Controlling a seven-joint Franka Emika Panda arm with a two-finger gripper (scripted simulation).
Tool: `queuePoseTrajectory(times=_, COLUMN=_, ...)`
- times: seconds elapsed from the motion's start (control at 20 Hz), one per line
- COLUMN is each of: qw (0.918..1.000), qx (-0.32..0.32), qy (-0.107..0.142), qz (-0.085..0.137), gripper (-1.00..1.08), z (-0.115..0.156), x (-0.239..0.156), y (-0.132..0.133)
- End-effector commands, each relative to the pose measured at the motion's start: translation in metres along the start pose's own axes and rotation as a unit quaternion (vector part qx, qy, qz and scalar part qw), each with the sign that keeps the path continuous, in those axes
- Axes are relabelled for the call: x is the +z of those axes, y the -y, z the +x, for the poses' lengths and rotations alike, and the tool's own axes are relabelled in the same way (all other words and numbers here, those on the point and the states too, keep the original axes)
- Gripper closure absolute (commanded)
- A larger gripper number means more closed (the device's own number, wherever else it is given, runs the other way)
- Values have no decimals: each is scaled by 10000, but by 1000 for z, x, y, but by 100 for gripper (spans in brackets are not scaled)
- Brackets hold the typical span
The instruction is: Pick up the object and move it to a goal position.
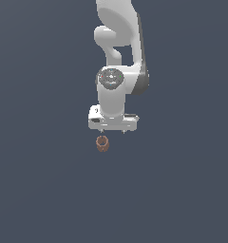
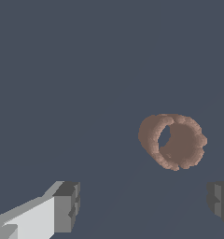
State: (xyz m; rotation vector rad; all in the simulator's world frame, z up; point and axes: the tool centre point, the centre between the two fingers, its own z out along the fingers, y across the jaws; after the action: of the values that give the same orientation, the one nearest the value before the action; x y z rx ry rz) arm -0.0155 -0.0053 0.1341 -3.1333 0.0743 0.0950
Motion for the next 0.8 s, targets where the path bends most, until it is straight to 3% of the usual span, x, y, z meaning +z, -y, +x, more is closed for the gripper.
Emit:
queuePoseTrajectory(times=0.0, qw=10000, qx=0, qy=0, qz=0, gripper=-92, z=0, x=0, y=0)
queuePoseTrajectory(times=0.75, qw=9999, qx=20, qy=7, qz=-147, gripper=-92, z=-3, x=-10, y=-17)
